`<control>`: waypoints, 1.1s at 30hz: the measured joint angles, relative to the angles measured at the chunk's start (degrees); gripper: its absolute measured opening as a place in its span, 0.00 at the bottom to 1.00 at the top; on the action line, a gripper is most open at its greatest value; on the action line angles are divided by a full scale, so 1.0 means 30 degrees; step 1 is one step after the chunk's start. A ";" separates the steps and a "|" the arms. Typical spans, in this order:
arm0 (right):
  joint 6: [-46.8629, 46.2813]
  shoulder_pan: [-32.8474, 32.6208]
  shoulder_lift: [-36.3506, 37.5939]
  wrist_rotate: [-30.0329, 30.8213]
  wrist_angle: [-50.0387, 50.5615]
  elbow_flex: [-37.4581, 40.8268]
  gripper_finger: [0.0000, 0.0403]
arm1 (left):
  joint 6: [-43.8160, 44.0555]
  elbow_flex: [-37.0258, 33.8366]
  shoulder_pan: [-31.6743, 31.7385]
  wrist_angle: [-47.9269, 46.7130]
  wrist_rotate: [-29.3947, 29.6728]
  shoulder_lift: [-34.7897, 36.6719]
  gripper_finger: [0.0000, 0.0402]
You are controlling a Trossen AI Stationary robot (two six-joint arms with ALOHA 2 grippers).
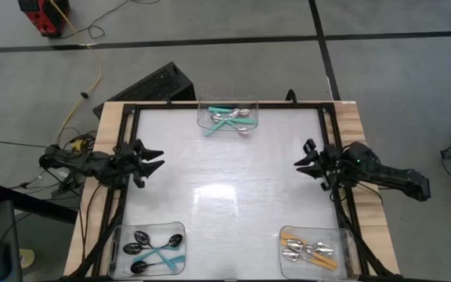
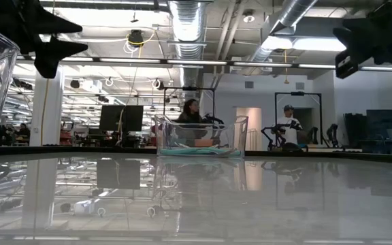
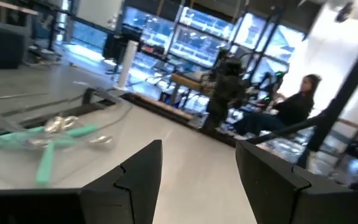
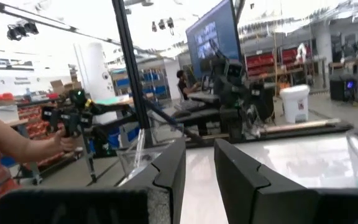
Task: Sort silverware by color (type)
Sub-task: Return to home position
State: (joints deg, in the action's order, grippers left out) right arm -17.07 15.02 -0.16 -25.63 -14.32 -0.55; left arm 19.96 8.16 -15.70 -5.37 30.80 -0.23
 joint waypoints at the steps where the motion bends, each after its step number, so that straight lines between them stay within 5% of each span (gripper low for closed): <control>1: -0.0016 -0.0013 -0.0033 -0.0007 0.0176 0.0005 0.28 | 0.0029 -0.0007 -0.0004 0.0213 -0.0190 0.0000 0.47; 13: 0.0142 -0.0605 0.0006 0.0011 0.0737 0.0032 0.28 | -0.0645 -0.2514 -0.0022 0.4161 -0.0047 -0.0303 0.47; 33: 0.2046 -0.1015 0.0006 0.0089 0.2236 0.0062 0.28 | -0.1001 -0.2543 -0.0022 0.3618 -0.0026 0.0000 0.47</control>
State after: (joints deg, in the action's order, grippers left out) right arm -10.93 11.98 -0.14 -25.36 -7.61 -0.36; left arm 16.95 0.54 -15.77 5.48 30.72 -0.23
